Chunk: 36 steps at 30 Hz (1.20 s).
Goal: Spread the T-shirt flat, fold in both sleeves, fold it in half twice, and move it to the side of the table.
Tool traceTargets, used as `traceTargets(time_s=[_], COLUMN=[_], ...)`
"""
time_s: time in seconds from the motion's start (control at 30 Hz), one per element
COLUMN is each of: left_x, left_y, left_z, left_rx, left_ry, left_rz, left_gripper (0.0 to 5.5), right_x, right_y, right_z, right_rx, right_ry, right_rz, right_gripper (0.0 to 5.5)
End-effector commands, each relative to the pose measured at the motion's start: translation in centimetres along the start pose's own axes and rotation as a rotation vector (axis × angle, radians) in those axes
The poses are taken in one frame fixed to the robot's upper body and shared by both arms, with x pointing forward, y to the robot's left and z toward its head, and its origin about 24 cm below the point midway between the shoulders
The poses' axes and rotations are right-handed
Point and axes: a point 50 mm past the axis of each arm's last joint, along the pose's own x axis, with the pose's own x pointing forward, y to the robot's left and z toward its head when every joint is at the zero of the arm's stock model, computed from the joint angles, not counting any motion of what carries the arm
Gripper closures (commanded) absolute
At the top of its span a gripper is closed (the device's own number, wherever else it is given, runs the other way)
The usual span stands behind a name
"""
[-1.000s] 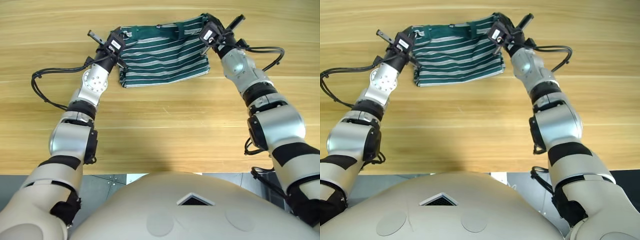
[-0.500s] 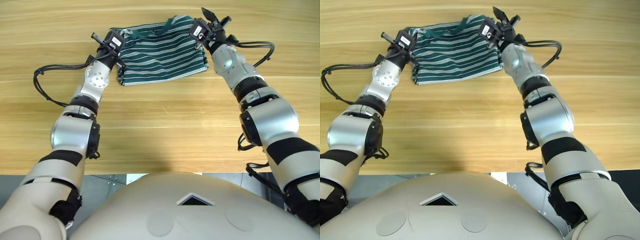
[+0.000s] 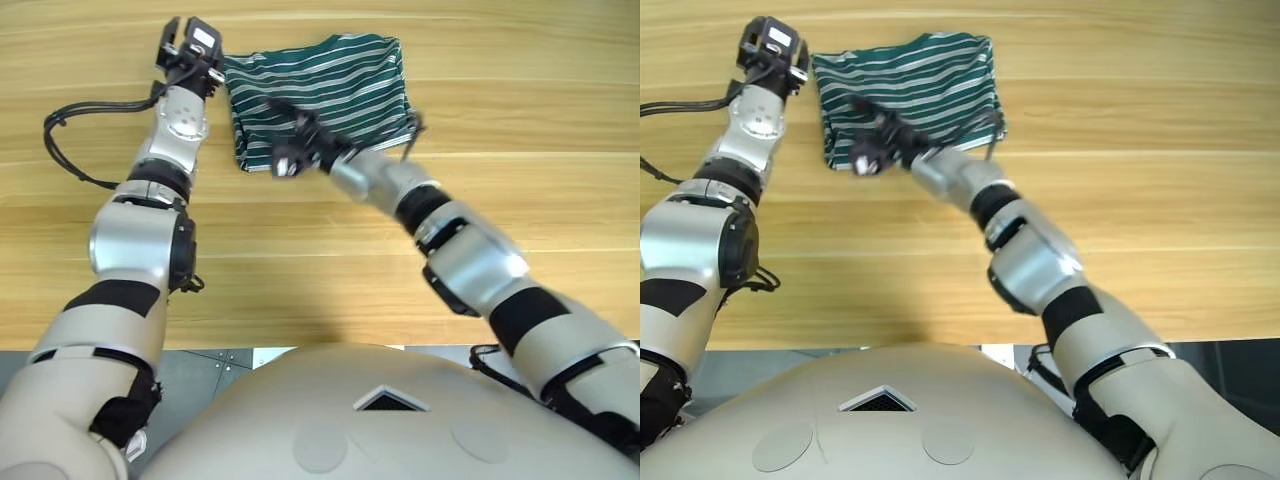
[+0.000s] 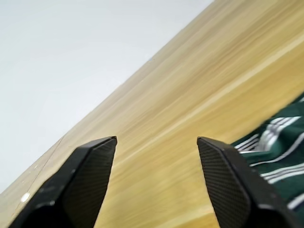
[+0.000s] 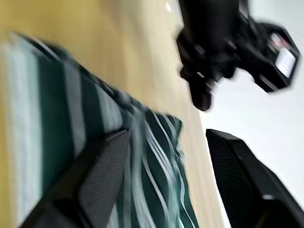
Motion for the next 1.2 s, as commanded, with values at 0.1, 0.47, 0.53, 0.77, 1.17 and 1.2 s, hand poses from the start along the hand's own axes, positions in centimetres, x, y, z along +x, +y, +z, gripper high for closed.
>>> traceTargets(time_s=[0.1,0.47,0.53,0.77,1.17,1.2], left_x=[-1.9,-1.9,-1.6,-1.1,-2.5,-2.3], left_y=[2.3,0.5,0.3,-1.6,-11.3,-11.4], left_z=[-3.1,-0.7,0.2,3.3,5.0,4.7], left_rx=[-0.121,-0.169,-0.153,-0.008,0.851,0.909], left_ry=[-0.013,-0.188,-0.22,-0.37,-0.512,-0.476], left_rz=[0.179,0.133,0.117,-0.021,-0.649,-0.646], left_gripper=[2.36,2.36,2.36,2.36,2.36,2.36], right_x=[-0.3,-12.8,-16.4,-23.3,-17.4,-16.9], right_y=[1.5,1.8,2.3,-1.3,-6.3,-6.1], right_z=[-1.2,-2.0,-1.1,-2.5,-4.9,-4.9], right_rx=[-0.119,-0.113,-0.016,0.155,0.382,0.373], right_ry=[0.103,-0.363,-0.343,-0.051,-0.084,-0.09], right_rz=[0.156,0.261,0.261,0.04,-0.472,-0.458], right_gripper=[2.55,2.55,2.55,2.55,2.55,2.55])
